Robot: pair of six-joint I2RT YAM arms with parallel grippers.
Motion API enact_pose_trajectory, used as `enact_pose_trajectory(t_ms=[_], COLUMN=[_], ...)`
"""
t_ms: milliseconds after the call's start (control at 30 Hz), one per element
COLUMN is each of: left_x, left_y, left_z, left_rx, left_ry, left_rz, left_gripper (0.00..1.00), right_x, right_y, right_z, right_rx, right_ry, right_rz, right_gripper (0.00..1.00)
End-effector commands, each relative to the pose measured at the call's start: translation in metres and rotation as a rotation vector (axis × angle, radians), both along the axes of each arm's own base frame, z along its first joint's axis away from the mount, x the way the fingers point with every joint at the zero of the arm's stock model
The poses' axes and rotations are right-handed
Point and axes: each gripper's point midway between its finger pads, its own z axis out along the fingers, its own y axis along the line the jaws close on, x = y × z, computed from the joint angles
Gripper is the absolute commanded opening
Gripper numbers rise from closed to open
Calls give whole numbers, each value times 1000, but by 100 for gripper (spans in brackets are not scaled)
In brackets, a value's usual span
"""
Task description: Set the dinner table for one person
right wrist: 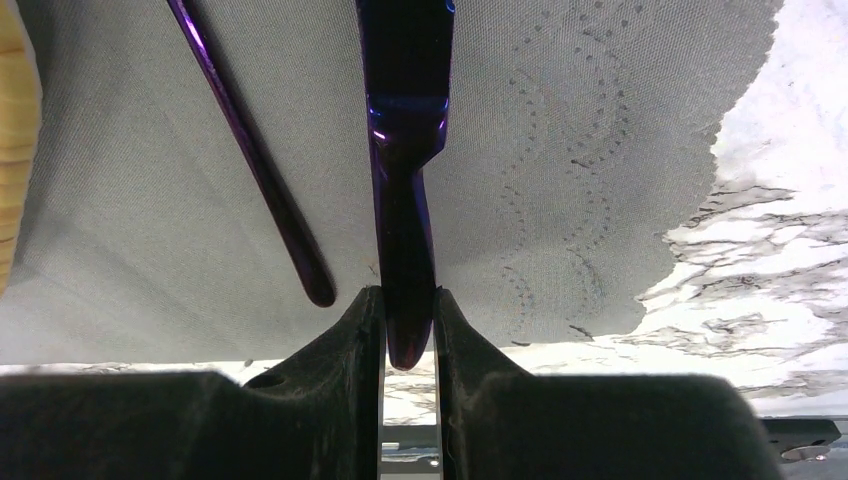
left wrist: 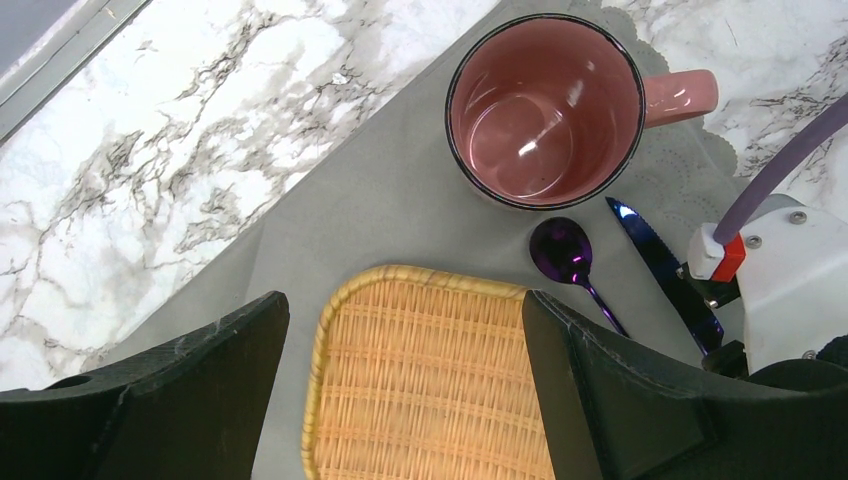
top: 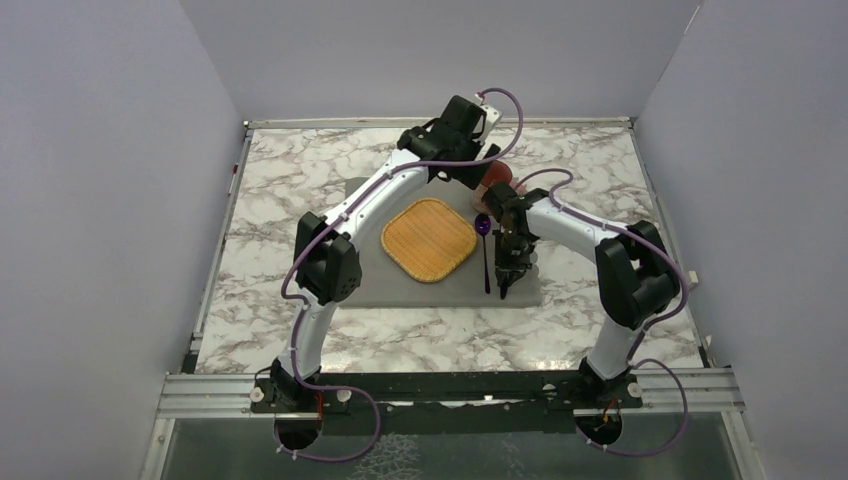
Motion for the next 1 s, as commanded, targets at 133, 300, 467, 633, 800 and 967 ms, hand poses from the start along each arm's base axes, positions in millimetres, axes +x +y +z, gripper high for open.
enact_pose_trajectory(t_ms=[133,300,467,633,800,967], left_x=[5,5,6,9,9,9], left_y=[5,5,6,8,10,9], left_z=[26,24,23,24,21,20], left_rx=[-48,-50,-50,-50,-50,-52], left_ry=[-41,-35,-33,-36,-29,-24], left_rz=[27,25,27,34,37,36], left_gripper=[90,90,90,90,90,90], right_x=[6,10,13,17,20,23], right_y=[4,6,5,6,5,1], right_z=[-3,-6,-12,-13,-12,-14], right_rx=[-6,-14,-30,-38,-53,-88], right_ry=[-7,-4,4,2,-1,-2], right_rz=[-3,5,21,29,36,44], right_gripper=[0,1,1,1,1,1])
